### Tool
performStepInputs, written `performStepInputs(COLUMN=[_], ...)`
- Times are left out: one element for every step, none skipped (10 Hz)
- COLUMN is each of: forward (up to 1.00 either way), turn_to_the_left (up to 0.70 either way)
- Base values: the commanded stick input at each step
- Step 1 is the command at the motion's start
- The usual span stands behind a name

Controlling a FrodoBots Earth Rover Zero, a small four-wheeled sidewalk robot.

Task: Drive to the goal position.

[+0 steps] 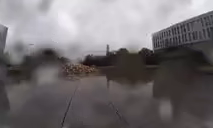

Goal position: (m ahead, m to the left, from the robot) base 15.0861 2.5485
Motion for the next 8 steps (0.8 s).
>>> performStepInputs(forward=[1.0, 1.0, 1.0, 1.0, 1.0, 1.0, 1.0, 1.0], turn_to_the_left=[0.0, 0.0, 0.0, 0.0, 0.0, 0.0, 0.0, 0.0])
